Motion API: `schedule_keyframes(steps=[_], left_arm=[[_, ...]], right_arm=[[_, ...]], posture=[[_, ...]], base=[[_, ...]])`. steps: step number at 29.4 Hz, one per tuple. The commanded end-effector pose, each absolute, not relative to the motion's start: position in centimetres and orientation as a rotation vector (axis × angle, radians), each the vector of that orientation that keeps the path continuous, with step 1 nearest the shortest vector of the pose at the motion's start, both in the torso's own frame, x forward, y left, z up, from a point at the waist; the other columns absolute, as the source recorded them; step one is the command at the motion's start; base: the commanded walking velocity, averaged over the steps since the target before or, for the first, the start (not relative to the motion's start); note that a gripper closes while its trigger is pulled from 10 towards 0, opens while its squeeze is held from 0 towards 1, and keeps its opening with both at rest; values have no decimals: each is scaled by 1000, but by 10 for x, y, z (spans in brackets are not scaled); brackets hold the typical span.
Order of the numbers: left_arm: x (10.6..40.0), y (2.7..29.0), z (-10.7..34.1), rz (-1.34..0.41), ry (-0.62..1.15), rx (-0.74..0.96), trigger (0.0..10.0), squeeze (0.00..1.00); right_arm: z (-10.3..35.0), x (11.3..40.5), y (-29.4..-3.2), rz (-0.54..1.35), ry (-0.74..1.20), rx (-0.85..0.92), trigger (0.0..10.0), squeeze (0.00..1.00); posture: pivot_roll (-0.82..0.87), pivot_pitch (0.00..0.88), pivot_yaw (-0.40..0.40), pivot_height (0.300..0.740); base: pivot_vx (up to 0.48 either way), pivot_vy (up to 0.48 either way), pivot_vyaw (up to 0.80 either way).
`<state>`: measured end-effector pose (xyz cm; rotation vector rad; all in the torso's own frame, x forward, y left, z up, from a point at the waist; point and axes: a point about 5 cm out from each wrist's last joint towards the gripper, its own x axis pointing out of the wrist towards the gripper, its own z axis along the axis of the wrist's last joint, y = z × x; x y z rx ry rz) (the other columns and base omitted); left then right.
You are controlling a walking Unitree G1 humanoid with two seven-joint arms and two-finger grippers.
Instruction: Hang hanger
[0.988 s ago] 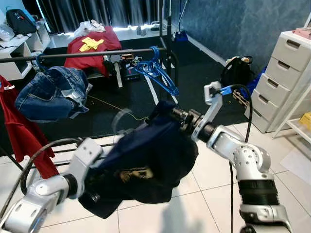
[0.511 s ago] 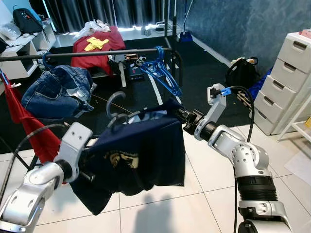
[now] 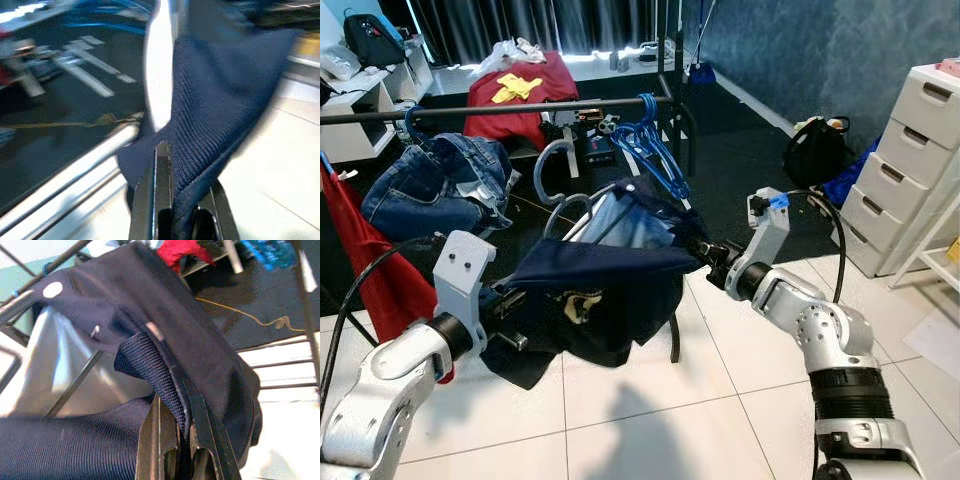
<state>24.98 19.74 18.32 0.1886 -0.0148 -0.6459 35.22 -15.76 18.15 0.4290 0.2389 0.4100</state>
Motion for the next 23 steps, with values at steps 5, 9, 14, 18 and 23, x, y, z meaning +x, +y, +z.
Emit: schedule_keyframes(steps=[5, 9, 14, 18, 23], left_arm=[[205, 187, 167, -1055, 216, 295, 10000, 0], [184, 195, 144, -1164, 457, 388, 10000, 0], [189, 201, 140, -1128, 466, 426, 10000, 0], [193, 205, 144, -1102, 441, 453, 10000, 0], [204, 208, 160, -1020, 303, 447, 10000, 0]], right_arm=[[189, 359, -171, 317, 157, 418, 0, 0], [199, 361, -174, 295, 88, 433, 0, 0], [202, 362, -175, 285, 64, 440, 0, 0], [203, 363, -179, 271, 60, 430, 0, 0], [188, 359, -178, 277, 140, 386, 0, 0]], posture=[[-68, 37, 7, 740], [-66, 33, 11, 740], [-71, 32, 11, 740], [-74, 33, 13, 740], [-74, 36, 12, 740]], base=[[0, 0, 0], [0, 0, 0], [0, 0, 0], [0, 0, 0], [0, 0, 0]])
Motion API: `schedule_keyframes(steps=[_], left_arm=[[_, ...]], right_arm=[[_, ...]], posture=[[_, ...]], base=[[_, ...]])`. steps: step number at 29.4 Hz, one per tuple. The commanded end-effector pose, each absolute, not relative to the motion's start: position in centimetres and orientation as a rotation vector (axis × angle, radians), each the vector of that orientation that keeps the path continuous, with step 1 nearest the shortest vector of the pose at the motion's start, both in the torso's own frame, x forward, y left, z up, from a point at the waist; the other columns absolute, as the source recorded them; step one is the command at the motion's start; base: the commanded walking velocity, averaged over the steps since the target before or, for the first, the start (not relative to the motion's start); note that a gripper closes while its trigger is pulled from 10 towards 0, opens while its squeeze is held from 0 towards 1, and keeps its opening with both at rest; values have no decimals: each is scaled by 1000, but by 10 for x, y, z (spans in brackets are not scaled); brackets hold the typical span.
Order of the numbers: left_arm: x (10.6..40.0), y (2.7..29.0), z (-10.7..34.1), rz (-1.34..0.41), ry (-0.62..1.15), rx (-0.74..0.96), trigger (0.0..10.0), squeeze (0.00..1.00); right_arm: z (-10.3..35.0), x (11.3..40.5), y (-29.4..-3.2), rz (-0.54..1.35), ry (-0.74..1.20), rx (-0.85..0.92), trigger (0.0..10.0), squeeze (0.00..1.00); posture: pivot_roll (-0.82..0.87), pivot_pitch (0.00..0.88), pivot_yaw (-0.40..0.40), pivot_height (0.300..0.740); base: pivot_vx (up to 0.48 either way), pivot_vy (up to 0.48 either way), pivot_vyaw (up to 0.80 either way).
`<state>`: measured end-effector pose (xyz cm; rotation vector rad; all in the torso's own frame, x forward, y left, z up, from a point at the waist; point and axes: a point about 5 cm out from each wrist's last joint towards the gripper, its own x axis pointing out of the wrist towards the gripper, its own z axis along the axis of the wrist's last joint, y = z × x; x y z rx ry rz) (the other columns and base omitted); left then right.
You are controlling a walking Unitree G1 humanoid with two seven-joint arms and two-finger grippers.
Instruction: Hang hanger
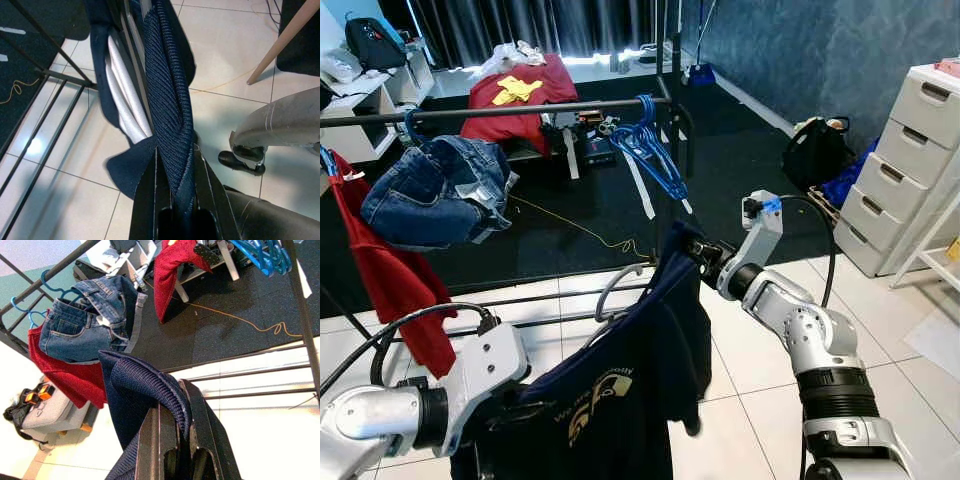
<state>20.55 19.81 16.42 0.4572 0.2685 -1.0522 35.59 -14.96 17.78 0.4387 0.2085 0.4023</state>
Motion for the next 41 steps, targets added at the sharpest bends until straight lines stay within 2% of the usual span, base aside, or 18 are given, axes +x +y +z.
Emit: schedule_keyframes(steps=[1, 10, 14, 23, 26, 36, 41], left_arm=[[204, 208, 160, -1020, 303, 447, 10000, 0], [185, 218, 191, -1118, 204, 331, 10000, 0], [186, 227, 203, -1083, 143, 325, 10000, 0], [195, 248, 212, -939, 67, 354, 10000, 0], [210, 265, 220, -743, -11, 393, 10000, 0], [228, 291, 240, -449, -170, 361, 10000, 0], [229, 286, 244, -470, -248, 285, 10000, 0]], right_arm=[[188, 359, -178, 277, 140, 386, 0, 0], [174, 357, -184, 237, 206, 367, 0, 0], [173, 357, -187, 227, 207, 366, 0, 0], [171, 356, -187, 228, 216, 371, 0, 0], [170, 355, -185, 236, 223, 374, 0, 0], [168, 355, -181, 250, 235, 377, 0, 0], [167, 355, -179, 258, 239, 380, 0, 0]], posture=[[-74, 36, 12, 740], [-73, 40, 11, 740], [-74, 39, 8, 740], [-81, 34, 11, 740], [-79, 34, 10, 740], [-76, 34, 11, 740], [-76, 33, 11, 740]], base=[[0, 0, 0], [0, 0, 0], [0, 0, 0], [0, 0, 0], [0, 0, 0], [0, 0, 0], [0, 0, 0]])
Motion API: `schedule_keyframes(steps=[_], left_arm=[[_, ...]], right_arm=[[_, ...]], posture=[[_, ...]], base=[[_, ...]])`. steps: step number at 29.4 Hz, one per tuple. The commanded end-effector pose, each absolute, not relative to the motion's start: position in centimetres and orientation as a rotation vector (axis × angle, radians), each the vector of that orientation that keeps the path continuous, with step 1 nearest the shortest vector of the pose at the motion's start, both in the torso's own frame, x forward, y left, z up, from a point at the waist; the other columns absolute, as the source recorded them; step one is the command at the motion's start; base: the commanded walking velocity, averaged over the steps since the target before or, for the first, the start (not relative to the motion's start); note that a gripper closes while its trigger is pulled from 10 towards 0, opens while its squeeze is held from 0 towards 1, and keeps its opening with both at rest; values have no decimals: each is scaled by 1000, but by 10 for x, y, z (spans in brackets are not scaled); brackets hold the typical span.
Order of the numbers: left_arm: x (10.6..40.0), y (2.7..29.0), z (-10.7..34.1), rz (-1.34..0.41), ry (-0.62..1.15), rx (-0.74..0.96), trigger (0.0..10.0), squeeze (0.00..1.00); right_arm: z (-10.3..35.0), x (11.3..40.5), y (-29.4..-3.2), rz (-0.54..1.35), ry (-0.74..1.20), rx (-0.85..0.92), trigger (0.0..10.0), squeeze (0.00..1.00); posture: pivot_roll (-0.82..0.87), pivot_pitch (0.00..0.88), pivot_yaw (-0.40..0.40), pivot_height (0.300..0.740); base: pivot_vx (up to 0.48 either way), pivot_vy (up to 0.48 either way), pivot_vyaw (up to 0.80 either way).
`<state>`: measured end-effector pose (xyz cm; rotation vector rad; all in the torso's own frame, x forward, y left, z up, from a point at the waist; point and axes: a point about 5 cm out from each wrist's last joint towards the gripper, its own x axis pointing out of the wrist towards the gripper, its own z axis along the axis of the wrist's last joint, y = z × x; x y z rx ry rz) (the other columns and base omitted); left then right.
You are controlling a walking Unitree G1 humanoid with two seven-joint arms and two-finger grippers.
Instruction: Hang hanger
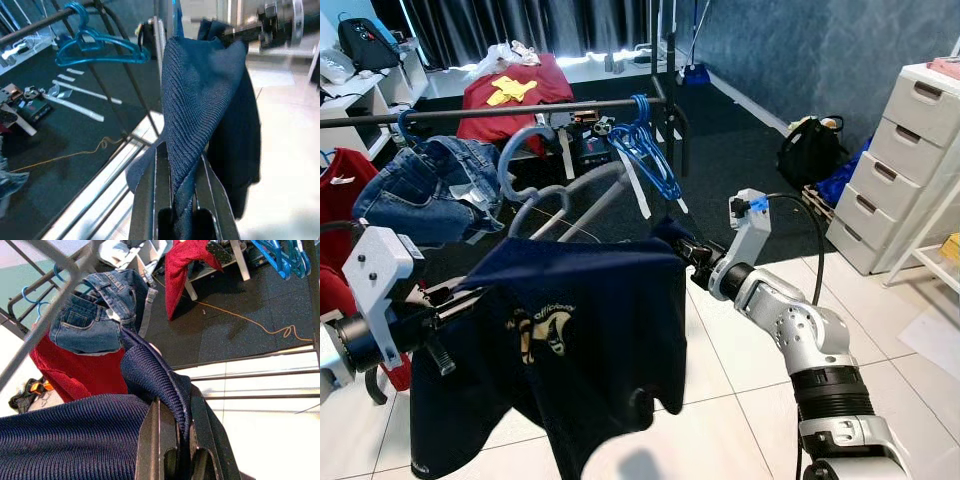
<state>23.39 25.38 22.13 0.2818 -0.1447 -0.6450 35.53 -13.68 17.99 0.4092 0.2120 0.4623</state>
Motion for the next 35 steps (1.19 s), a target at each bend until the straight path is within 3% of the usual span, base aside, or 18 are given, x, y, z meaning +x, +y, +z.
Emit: schedule_keyframes(steps=[1, 9, 10, 11, 12, 14, 15, 21, 25, 29, 32, 33, 34, 35], left_arm=[[229, 282, 245, -495, -268, 271, 10000, 0], [232, 256, 242, -593, -327, 196, 10000, 0], [240, 242, 236, -595, -318, 166, 10000, 0], [252, 232, 226, -553, -278, 157, 10000, 0], [263, 222, 213, -514, -209, 185, 10000, 0], [263, 222, 213, -514, -209, 185, 10000, 0], [273, 214, 197, -497, -95, 284, 10000, 0], [275, 218, 194, -534, 3, 439, 10000, 0], [272, 238, 198, -619, 161, 720, 10000, 0], [268, 236, 198, -688, 197, 742, 10000, 0], [253, 220, 197, -920, 246, 732, 10000, 0], [253, 220, 197, -920, 246, 732, 10000, 0], [244, 206, 194, -1073, 268, 713, 10000, 0], [242, 201, 194, -1113, 270, 697, 10000, 0]], right_arm=[[167, 355, -177, 263, 239, 382, 0, 0], [167, 355, -171, 292, 241, 386, 0, 0], [168, 354, -163, 344, 242, 354, 0, 0], [171, 350, -149, 461, 231, 300, 5451, 0], [173, 342, -132, 602, 223, 258, 10000, 0], [173, 342, -132, 602, 223, 258, 10000, 0], [171, 321, -111, 863, 225, 118, 10000, 1000], [164, 304, -112, 1039, 240, -43, 10000, 1000], [182, 284, -145, 1203, 221, -110, 10000, 1000], [192, 286, -156, 1177, 179, -143, 10000, 1000], [209, 298, -169, 1077, 92, -211, 10000, 1000], [209, 298, -169, 1077, 92, -211, 10000, 1000], [209, 294, -155, 1155, 74, -243, 10000, 1000], [207, 290, -148, 1206, 74, -252, 10000, 1000]], posture=[[-74, 34, 11, 740], [-72, 34, 12, 740], [-69, 33, 10, 740], [-70, 33, 12, 740], [-76, 32, 12, 740], [-76, 32, 12, 740], [-73, 30, 8, 740], [-63, 29, 9, 740], [-56, 25, 21, 740], [-58, 22, 24, 740], [-59, 16, 27, 740], [-59, 16, 27, 740], [-59, 11, 28, 740], [-58, 11, 26, 740]], base=[[0, 0, 0], [0, 0, 0], [0, 0, 0], [0, 0, 0], [0, 0, 0], [0, 0, 0], [0, 0, 0], [0, 0, 0], [0, 0, 0], [0, 0, 0], [0, 0, 0], [0, 0, 0], [0, 0, 0], [0, 0, 0]])
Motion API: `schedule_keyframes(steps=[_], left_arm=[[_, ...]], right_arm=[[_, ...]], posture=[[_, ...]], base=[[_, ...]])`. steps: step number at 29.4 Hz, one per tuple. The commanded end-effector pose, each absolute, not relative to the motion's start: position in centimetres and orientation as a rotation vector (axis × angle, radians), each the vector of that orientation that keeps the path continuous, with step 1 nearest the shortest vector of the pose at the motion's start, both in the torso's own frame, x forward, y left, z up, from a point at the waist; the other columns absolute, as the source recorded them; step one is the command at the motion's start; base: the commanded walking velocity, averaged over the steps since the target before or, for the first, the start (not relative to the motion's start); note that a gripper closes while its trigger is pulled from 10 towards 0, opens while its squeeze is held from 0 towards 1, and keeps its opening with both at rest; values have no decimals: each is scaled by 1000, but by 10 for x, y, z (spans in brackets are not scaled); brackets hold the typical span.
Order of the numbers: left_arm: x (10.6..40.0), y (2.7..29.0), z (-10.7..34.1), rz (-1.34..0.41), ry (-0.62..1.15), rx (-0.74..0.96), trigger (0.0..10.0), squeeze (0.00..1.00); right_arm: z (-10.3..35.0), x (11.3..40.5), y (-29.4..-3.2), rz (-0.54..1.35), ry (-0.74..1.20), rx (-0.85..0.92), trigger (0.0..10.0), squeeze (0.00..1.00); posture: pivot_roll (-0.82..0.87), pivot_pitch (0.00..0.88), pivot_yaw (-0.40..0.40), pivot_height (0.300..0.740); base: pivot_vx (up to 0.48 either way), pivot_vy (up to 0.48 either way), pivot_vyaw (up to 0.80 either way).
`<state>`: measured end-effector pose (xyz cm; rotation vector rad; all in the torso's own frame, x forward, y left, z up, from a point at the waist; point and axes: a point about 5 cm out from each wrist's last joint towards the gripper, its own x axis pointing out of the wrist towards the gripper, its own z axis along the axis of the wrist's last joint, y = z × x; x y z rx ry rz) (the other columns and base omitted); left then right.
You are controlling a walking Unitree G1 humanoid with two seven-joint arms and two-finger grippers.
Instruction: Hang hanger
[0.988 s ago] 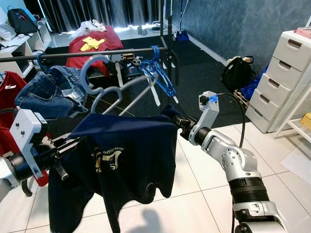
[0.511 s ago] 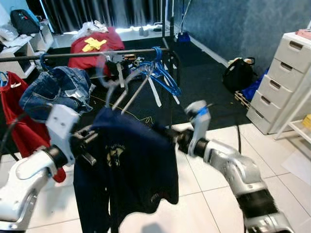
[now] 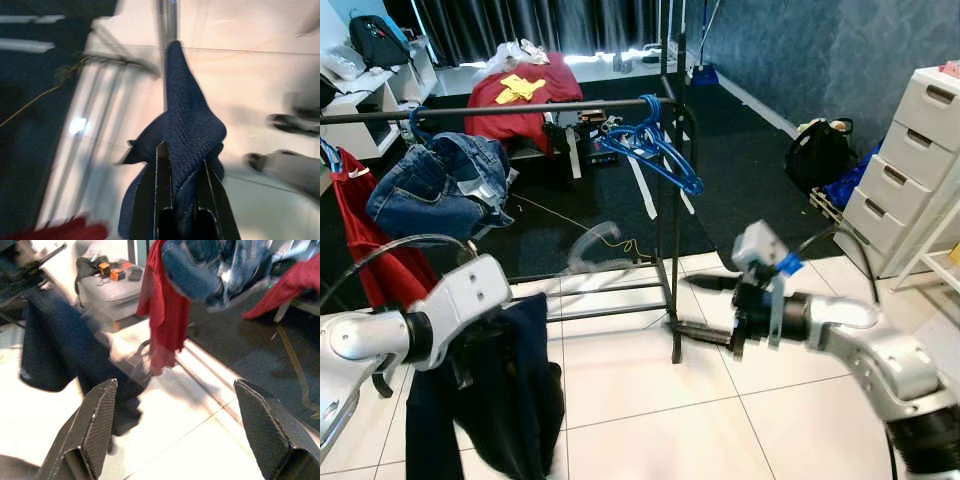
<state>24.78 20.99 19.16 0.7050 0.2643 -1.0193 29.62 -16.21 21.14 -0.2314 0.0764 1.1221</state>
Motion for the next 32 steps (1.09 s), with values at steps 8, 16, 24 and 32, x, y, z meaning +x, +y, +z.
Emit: schedule_keyframes(steps=[8, 16, 24, 32], left_arm=[[237, 181, 200, -1296, 257, 693, 10000, 0], [242, 179, 209, -1308, 228, 724, 10000, 0], [243, 181, 217, -1319, 204, 726, 10000, 0], [242, 181, 227, -1327, 150, 695, 10000, 0]], right_arm=[[203, 278, -116, 1375, 30, -335, 10000, 533], [192, 262, -115, 1550, 164, -373, 10000, 0], [188, 270, -119, 1485, 170, -394, 0, 0], [188, 272, -120, 1456, 160, -397, 0, 0]], posture=[[-58, 4, 26, 740], [-67, 3, 24, 740], [-70, 7, 27, 740], [-69, 8, 28, 740]], base=[[0, 0, 0], [0, 0, 0], [0, 0, 0], [0, 0, 0]])
